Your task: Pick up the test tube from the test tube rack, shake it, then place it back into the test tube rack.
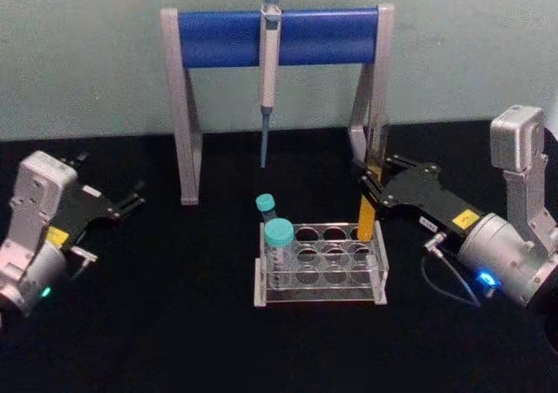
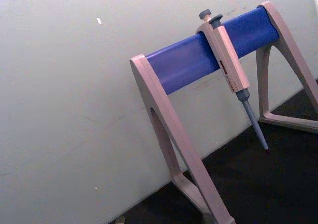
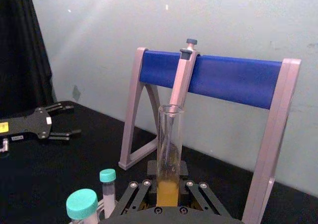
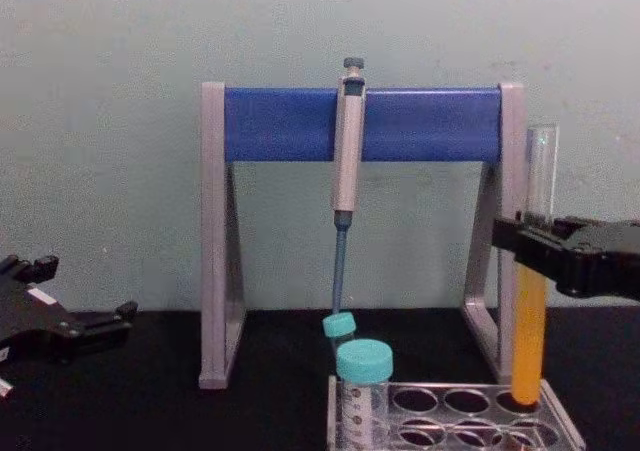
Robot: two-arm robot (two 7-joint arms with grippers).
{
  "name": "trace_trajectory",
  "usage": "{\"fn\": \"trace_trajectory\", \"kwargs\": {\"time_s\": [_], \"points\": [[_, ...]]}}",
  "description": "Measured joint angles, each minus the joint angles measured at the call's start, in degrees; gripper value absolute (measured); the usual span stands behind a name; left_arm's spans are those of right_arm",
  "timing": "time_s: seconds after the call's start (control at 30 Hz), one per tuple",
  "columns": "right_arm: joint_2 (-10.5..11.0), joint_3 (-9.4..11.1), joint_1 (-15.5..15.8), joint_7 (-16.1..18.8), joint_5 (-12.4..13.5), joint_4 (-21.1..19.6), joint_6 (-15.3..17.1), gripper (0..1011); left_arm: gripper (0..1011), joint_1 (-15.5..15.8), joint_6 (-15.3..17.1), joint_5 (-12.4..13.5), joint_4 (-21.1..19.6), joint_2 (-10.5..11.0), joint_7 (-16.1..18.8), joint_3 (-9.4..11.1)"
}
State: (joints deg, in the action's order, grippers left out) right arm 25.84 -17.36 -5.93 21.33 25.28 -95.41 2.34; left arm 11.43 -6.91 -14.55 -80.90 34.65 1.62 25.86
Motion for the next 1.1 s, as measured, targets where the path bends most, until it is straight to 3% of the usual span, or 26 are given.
{"fn": "trace_trajectory", "kwargs": {"time_s": [1.1], "points": [[-1.8,-0.4,-2.1,0.6,-1.3,4.8,-0.4,227,1001,0.0,0.0,0.0,0.0,0.0,0.0,0.0]]}}
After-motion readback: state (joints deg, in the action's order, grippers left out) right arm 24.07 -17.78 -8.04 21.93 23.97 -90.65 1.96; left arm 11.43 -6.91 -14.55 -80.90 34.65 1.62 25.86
